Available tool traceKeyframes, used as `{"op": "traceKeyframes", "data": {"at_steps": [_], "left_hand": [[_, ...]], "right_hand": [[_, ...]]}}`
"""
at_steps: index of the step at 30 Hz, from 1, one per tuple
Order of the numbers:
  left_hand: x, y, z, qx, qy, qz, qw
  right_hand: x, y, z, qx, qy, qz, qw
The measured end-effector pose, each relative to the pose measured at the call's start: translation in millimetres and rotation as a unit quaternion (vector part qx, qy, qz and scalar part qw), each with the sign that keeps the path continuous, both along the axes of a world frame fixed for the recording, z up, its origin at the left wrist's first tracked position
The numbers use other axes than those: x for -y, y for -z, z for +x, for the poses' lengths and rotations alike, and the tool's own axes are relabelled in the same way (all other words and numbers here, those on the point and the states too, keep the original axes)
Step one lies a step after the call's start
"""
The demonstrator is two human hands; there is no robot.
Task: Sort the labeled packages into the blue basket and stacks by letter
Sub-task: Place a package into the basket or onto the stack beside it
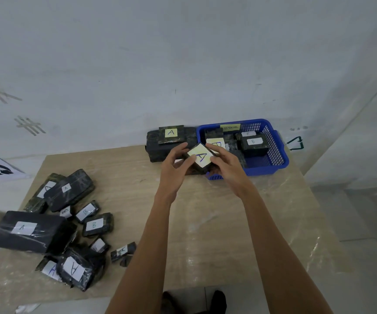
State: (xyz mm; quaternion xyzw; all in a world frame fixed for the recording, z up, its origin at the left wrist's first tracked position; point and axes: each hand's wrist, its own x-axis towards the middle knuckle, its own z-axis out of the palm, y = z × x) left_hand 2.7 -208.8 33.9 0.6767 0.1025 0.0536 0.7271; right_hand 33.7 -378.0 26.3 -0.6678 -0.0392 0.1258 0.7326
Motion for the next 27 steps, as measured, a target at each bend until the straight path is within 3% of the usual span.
{"op": "traceKeyframes", "data": {"at_steps": [6, 10, 20, 23, 27], "left_hand": [[3, 3, 25, -0.085, 0.015, 0.01, 0.996], [7, 1, 48, -0.11, 0.064, 0.03, 0.991], [57, 30, 112, -0.121, 0.153, 0.069, 0.978], [63, 47, 133, -0.135, 0.123, 0.154, 0.971], [58, 80, 156, -0.19, 0.029, 0.323, 0.927]], "right_hand": [[7, 7, 16, 0.029, 0.085, -0.069, 0.994], [13, 16, 34, 0.0, 0.141, -0.099, 0.985], [79, 24, 79, -0.006, 0.142, -0.187, 0.972], [110, 31, 105, -0.009, 0.139, -0.229, 0.963], [155, 48, 139, -0.002, 0.135, -0.316, 0.939]]}}
